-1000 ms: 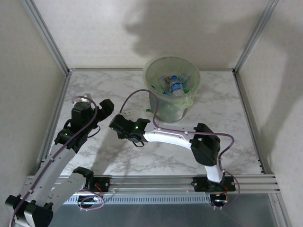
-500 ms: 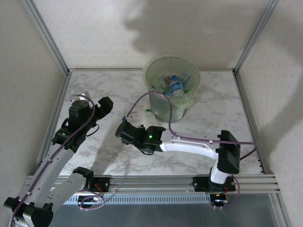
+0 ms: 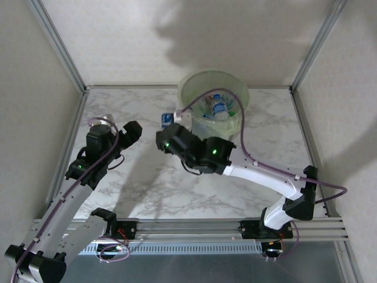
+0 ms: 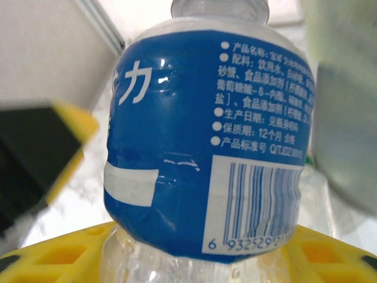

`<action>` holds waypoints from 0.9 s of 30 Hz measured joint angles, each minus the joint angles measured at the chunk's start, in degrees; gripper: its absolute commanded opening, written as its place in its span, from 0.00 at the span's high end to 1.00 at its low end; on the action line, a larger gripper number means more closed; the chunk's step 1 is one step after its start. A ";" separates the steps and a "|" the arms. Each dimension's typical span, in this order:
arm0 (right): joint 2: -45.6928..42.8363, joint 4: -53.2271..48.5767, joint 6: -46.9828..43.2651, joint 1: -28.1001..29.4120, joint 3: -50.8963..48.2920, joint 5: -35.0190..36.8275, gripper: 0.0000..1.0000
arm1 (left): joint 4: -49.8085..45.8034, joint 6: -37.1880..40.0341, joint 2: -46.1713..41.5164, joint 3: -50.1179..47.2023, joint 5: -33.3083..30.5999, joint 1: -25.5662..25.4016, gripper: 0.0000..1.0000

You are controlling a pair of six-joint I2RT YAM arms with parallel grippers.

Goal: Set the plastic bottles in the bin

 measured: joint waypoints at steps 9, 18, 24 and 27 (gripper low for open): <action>3.85 -0.44 -4.39 -14.71 16.41 0.33 0.51 | 1.68 -1.86 0.20 -2.62 3.80 0.00 0.16; 9.22 -1.36 -3.13 -25.92 16.41 -2.80 0.49 | 2.10 -2.36 0.26 -4.00 5.51 0.00 0.16; 11.45 -1.77 0.00 -29.92 15.56 -4.70 0.18 | 3.96 -3.48 1.31 -6.01 6.91 -0.02 0.16; 12.72 -1.73 0.50 -31.17 15.56 -5.86 0.20 | 5.16 -4.42 2.10 -7.15 7.43 -0.42 0.15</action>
